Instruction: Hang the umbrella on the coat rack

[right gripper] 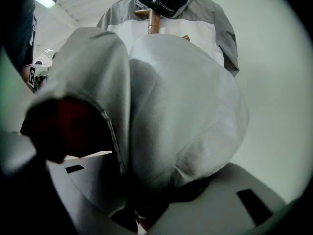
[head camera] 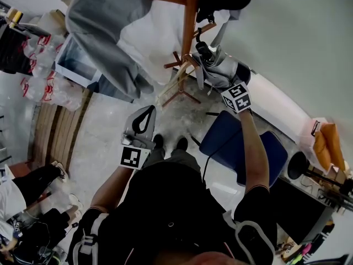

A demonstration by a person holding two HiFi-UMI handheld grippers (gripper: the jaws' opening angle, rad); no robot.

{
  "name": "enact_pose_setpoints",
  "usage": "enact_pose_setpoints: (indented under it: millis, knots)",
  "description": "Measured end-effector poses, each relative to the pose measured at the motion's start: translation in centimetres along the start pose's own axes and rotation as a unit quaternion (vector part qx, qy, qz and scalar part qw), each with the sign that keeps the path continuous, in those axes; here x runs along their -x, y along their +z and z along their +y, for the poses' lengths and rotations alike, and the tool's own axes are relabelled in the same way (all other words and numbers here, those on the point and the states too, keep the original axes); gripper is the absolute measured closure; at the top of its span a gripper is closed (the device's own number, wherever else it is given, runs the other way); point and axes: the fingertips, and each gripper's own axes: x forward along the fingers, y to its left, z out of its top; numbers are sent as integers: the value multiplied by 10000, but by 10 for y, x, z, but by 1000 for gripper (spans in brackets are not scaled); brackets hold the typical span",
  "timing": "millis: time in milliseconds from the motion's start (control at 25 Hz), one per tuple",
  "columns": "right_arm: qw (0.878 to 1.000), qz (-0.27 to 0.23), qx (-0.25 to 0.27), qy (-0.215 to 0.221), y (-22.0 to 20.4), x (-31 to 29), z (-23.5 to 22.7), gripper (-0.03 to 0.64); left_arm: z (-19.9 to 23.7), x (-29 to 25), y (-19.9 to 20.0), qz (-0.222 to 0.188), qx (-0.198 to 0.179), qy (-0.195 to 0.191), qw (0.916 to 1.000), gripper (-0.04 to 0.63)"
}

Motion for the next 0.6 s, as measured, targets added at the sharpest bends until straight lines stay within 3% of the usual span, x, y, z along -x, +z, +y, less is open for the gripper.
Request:
enact_pose_setpoints:
  millis: [600]
  knots:
    - [9963,-488,-507,-484,-15,-44,11,479,2,4,-4,85,28,43,10000,595]
